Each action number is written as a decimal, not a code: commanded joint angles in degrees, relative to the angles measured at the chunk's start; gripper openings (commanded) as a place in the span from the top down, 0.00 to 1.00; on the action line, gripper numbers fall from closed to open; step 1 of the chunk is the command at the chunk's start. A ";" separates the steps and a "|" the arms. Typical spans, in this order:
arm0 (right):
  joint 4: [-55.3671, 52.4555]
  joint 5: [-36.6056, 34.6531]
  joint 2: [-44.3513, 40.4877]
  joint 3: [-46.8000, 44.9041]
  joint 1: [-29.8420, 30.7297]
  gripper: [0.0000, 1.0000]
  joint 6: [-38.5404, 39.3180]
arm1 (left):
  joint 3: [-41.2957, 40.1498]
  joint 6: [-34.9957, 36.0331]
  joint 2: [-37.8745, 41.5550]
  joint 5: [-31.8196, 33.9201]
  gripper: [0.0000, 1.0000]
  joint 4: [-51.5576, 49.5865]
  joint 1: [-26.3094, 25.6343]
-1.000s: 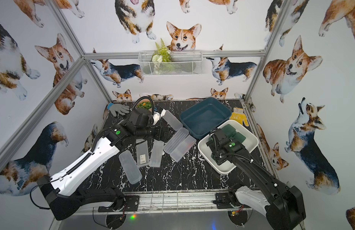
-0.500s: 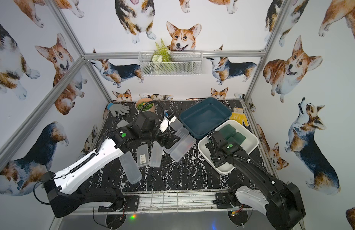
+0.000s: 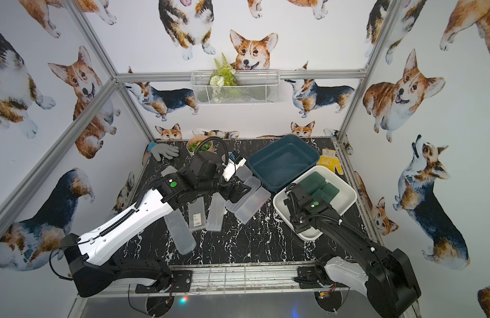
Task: Place the pencil cases by color into the storage box
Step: Place the pencil case at the storage box.
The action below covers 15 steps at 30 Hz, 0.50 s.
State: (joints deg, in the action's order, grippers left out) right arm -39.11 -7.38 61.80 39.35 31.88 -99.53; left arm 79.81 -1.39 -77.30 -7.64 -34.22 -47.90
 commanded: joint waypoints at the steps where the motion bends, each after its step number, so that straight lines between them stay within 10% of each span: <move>1: 1.97 -3.19 -0.89 -1.17 0.11 0.04 -20.18 | 1.17 0.09 -0.87 -0.96 0.04 0.55 -0.01; 15: 5.25 -6.40 -2.50 -3.23 -2.00 0.00 -21.04 | 2.45 -0.99 -2.86 -1.77 0.04 0.87 0.00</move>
State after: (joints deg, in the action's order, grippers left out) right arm -35.92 -11.97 59.42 36.27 30.68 -100.77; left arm 81.60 -2.24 -79.94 -8.69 -34.15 -47.92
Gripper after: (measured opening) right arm 0.998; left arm 0.959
